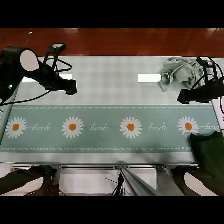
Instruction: Fold the shirts.
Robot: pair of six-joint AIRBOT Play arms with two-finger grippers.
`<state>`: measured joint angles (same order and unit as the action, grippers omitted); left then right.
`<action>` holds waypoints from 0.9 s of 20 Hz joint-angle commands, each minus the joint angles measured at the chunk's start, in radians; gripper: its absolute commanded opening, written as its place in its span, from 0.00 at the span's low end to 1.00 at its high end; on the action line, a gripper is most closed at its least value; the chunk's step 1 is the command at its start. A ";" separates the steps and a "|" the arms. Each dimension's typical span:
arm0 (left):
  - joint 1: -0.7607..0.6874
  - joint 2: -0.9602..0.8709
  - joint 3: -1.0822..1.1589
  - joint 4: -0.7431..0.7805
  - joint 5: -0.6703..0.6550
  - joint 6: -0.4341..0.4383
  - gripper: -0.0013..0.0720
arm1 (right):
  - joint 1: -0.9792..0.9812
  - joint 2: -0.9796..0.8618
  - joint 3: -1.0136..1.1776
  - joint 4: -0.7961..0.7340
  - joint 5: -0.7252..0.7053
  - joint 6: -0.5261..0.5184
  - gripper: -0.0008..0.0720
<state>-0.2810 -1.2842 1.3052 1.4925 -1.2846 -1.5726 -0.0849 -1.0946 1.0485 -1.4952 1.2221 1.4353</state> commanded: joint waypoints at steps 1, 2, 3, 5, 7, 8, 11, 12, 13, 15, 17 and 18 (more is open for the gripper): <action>0.000 -0.001 0.000 0.000 0.000 0.000 0.95 | 0.001 0.000 0.001 0.000 0.000 0.000 0.85; 0.000 -0.001 0.000 0.000 0.000 0.000 0.95 | 0.001 0.000 0.000 0.000 0.000 0.000 0.85; 0.000 -0.001 0.000 0.000 0.000 0.000 0.95 | 0.001 0.000 0.001 0.000 0.000 0.000 0.85; 0.000 -0.001 0.000 0.000 0.000 0.000 0.95 | 0.001 0.000 0.000 0.000 0.000 0.000 0.85; 0.000 -0.001 0.000 0.000 0.000 0.000 0.95 | 0.001 0.000 0.001 0.000 0.000 0.000 0.85; 0.000 -0.001 0.000 0.000 0.000 0.000 0.95 | 0.001 0.000 0.000 0.000 0.000 0.000 0.85; 0.000 -0.001 0.000 0.000 0.000 0.000 0.95 | 0.001 0.000 0.001 0.000 0.000 0.000 0.85; 0.000 -0.001 0.000 0.000 0.000 0.000 0.95 | 0.001 0.000 0.001 0.000 0.000 0.000 0.85; 0.000 -0.001 0.000 0.000 0.000 0.000 0.95 | 0.001 0.000 0.000 0.000 0.000 0.000 0.85; 0.000 -0.001 0.000 0.000 0.000 0.000 0.95 | 0.001 0.000 0.000 0.000 0.000 0.000 0.85; 0.000 -0.001 0.000 0.000 0.000 0.000 0.95 | 0.001 -0.001 0.000 0.001 -0.036 0.000 0.85; 0.000 -0.001 0.000 0.000 0.000 0.000 0.95 | 0.001 0.000 0.000 0.001 -0.066 0.000 0.85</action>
<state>-0.2810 -1.2842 1.3052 1.4925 -1.2842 -1.5726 -0.0849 -1.0946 1.0481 -1.4952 1.2030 1.4353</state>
